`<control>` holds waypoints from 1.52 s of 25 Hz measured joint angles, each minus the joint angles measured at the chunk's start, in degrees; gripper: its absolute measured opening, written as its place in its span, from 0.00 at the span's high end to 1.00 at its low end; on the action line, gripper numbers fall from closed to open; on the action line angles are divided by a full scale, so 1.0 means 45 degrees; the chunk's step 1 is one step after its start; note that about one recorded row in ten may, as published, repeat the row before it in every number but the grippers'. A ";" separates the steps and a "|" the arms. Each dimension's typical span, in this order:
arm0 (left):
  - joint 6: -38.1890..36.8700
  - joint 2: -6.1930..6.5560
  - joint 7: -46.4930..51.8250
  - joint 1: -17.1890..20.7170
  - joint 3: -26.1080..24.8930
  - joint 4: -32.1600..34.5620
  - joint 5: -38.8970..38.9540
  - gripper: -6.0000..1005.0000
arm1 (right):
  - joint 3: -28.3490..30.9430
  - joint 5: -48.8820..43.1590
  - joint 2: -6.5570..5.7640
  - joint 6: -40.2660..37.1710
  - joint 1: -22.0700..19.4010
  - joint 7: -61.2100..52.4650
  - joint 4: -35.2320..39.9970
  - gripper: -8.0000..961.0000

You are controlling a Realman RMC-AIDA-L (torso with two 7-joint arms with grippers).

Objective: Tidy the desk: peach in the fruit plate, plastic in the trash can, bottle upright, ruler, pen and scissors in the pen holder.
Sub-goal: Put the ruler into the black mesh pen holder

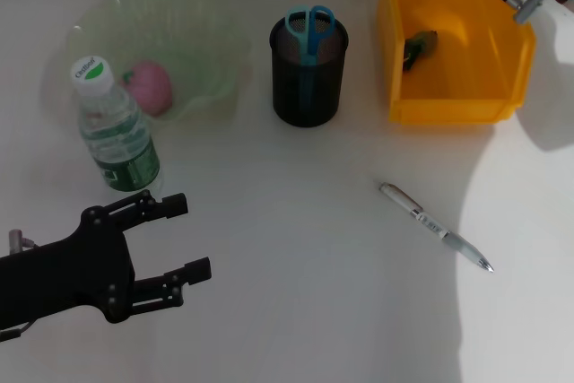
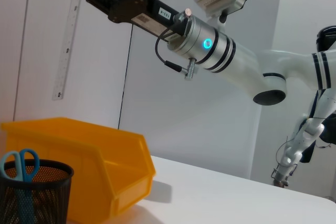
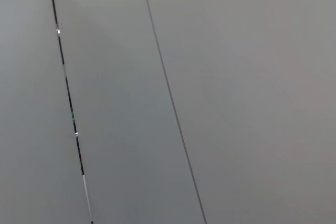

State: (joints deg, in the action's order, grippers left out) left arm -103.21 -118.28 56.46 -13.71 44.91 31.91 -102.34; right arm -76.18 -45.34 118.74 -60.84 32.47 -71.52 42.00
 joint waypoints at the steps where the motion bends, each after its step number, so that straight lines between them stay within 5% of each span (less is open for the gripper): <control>1: 0.0000 0.0000 0.0000 0.0000 0.0000 0.0000 0.0000 0.19 | 0.0000 0.0000 0.0000 0.0000 0.0000 0.0000 0.0000 0.56; 38: -0.0124 -0.0044 -0.0653 -0.0009 0.0579 -0.0119 -0.0429 0.19 | -0.0084 0.0045 0.0191 0.0446 0.1602 0.2749 -0.4004 0.52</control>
State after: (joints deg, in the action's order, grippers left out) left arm -103.76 -118.48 53.52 -13.75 47.52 31.37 -104.27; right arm -76.55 -45.13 119.60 -58.83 39.68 -59.15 23.98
